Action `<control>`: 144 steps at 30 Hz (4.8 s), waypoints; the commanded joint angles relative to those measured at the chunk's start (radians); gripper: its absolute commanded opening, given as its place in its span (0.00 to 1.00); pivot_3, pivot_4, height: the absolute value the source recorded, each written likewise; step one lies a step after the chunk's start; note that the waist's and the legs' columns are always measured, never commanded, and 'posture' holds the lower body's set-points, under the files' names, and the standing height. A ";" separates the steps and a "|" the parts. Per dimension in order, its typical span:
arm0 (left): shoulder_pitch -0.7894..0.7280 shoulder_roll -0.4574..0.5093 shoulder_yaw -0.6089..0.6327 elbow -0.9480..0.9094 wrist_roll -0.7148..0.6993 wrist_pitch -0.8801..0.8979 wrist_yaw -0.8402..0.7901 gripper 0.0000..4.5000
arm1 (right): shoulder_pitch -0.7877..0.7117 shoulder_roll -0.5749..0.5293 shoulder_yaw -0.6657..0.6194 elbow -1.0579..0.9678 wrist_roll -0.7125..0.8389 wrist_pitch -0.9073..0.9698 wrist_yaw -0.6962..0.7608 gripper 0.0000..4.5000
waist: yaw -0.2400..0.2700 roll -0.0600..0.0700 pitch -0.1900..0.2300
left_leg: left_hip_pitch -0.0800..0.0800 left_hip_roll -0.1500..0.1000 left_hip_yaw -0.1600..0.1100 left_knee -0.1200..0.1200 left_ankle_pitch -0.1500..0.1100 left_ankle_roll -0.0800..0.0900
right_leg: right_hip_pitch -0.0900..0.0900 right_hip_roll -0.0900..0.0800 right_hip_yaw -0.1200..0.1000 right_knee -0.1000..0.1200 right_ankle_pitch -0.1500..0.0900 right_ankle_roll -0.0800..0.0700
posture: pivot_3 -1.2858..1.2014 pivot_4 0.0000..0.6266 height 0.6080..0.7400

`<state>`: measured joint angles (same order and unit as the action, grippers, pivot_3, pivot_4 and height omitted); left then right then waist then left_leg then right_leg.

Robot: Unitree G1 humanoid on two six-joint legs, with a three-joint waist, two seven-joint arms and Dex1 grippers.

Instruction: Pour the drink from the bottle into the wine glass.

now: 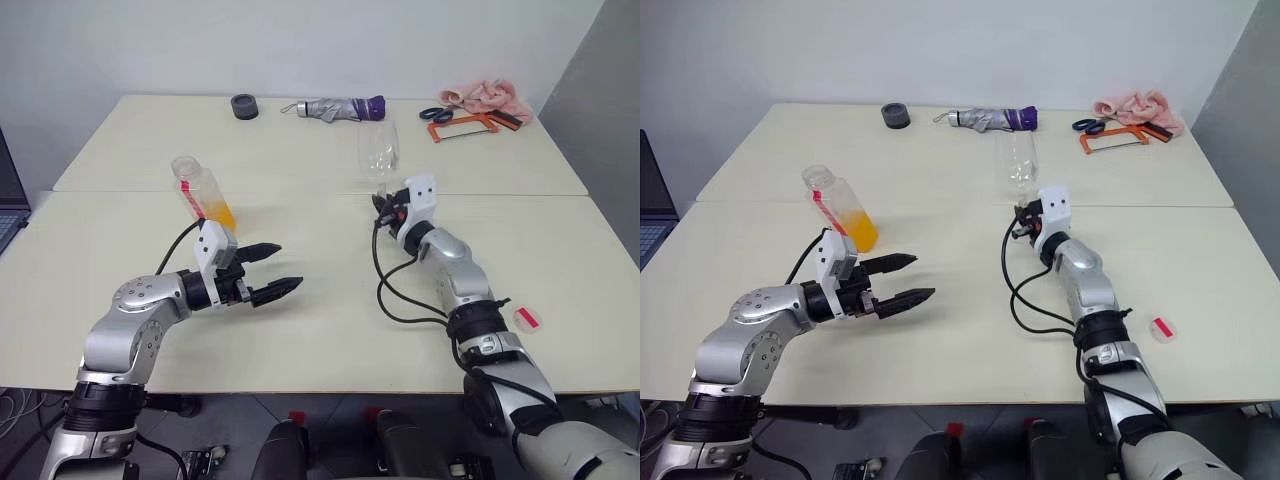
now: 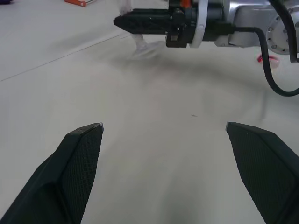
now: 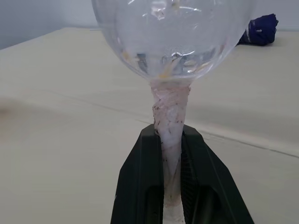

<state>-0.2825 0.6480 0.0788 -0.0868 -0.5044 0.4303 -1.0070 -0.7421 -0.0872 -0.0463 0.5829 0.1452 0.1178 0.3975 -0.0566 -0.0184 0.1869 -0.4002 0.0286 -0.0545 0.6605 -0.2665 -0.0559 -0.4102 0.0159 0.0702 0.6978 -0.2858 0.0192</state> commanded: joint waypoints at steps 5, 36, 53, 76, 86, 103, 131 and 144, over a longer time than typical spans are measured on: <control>-0.020 0.016 0.027 -0.025 -0.017 -0.002 -0.011 1.00 | 0.147 -0.015 0.036 -0.166 0.013 0.050 0.049 0.03 | 0.000 0.000 0.000 | 0.001 0.000 -0.001 0.000 0.000 0.000 | 0.001 0.000 -0.001 0.000 0.000 0.000 | 0.52 0.24 1.00; 0.049 -0.003 0.126 -0.157 -0.020 -0.030 0.155 1.00 | 0.055 0.056 0.166 0.005 -0.105 -0.293 0.052 0.03 | -0.006 -0.003 -0.002 | 0.005 0.000 0.000 0.000 0.000 0.000 | 0.004 0.000 0.000 0.000 0.000 0.000 | 0.52 0.24 1.00; 0.129 0.064 0.233 -0.369 -0.114 0.113 0.236 1.00 | -0.052 0.082 0.161 0.319 -0.129 -0.419 0.110 0.03 | -0.002 -0.003 -0.002 | 0.004 0.000 -0.001 0.000 0.000 0.000 | 0.004 -0.001 0.000 0.000 0.000 0.000 | 0.52 0.24 1.00; 0.102 0.058 0.214 -0.331 -0.105 0.084 0.243 1.00 | -0.037 0.065 0.127 0.304 -0.102 -0.409 0.143 0.99 | -0.003 -0.003 -0.002 | 0.005 0.000 -0.001 0.000 0.000 -0.001 | 0.004 0.000 0.000 0.000 0.000 0.000 | 0.52 0.24 1.00; 0.106 0.029 0.186 -0.306 -0.088 0.056 0.245 1.00 | 0.099 -0.004 0.141 0.100 -0.101 -0.325 0.186 0.99 | -0.001 -0.003 -0.002 | 0.004 0.000 -0.001 0.000 0.000 -0.001 | 0.004 0.000 0.000 0.000 0.000 0.000 | 0.52 0.24 1.00; 0.287 -0.285 0.185 -0.179 0.241 -0.123 0.720 1.00 | 0.595 -0.297 0.174 -0.929 0.118 0.100 0.361 0.99 | 0.010 -0.002 -0.002 | 0.004 0.000 -0.002 0.001 0.000 0.000 | 0.005 -0.001 0.000 -0.001 0.000 0.001 | 0.52 0.24 1.00; -0.054 -0.088 0.234 0.244 0.212 -0.253 0.511 1.00 | 0.530 -0.341 0.261 -1.108 0.151 0.263 0.322 0.99 | 0.024 -0.004 -0.003 | 0.004 -0.002 -0.003 0.002 0.000 -0.001 | 0.005 0.001 -0.003 -0.001 0.000 0.001 | 0.52 0.24 1.00; -0.196 -0.065 0.218 0.410 0.233 -0.312 0.473 1.00 | 0.529 -0.334 0.293 -1.092 0.135 0.237 0.319 0.99 | 0.024 -0.004 -0.003 | 0.003 -0.002 -0.004 0.002 0.000 -0.001 | 0.005 0.001 -0.004 -0.001 0.000 0.001 | 0.52 0.24 1.00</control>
<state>-0.4441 0.5621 0.2940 0.3214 -0.2755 0.1444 -0.5244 -0.2071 -0.4241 0.2422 -0.4847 0.2854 0.3798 0.7177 -0.0322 -0.0220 0.1842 -0.3973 0.0266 -0.0585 0.6624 -0.2662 -0.0567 -0.4053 0.0170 0.0660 0.6966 -0.2860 0.0200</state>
